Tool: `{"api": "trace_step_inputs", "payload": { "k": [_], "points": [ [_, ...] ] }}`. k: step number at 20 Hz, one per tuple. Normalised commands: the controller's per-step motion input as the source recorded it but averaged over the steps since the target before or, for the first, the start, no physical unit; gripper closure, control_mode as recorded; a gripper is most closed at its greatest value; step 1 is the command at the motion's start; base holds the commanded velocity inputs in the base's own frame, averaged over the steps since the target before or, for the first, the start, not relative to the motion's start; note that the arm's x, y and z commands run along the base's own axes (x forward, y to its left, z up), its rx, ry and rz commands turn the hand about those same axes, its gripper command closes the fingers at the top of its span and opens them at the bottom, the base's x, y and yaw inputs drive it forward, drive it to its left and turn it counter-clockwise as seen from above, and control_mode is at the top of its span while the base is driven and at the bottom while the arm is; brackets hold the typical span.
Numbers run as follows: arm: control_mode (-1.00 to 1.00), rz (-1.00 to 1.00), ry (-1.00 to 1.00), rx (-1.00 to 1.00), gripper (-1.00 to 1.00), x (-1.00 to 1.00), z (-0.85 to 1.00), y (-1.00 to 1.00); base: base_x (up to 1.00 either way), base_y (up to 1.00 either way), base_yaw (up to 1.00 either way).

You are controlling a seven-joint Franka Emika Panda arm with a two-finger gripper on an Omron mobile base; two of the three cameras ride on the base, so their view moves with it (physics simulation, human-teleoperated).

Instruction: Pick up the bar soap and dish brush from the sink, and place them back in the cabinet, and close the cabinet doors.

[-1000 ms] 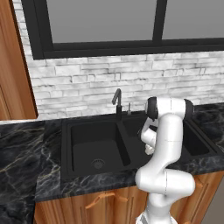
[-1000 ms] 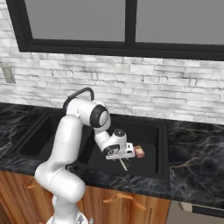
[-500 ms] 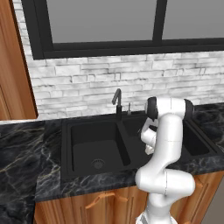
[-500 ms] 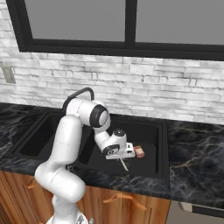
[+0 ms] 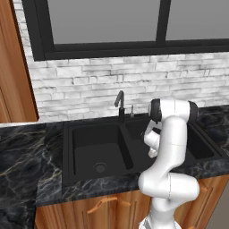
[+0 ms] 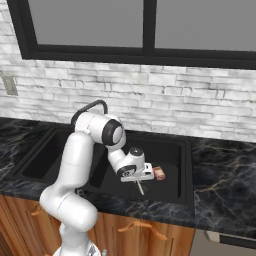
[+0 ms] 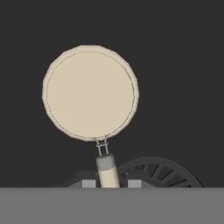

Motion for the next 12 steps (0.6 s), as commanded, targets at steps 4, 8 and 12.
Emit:
{"api": "trace_step_inputs", "payload": {
  "k": [4,8,12],
  "points": [
    [-1.0,0.0,0.0,0.0,1.0,0.0,0.12,0.0,0.0,0.0,0.0],
    [-1.0,0.0,0.0,0.0,1.0,0.0,0.23,0.0,0.0,0.0,0.0],
    [-1.0,0.0,0.0,0.0,1.0,0.0,0.33,0.0,0.0,0.0,0.0]
  ]
}}
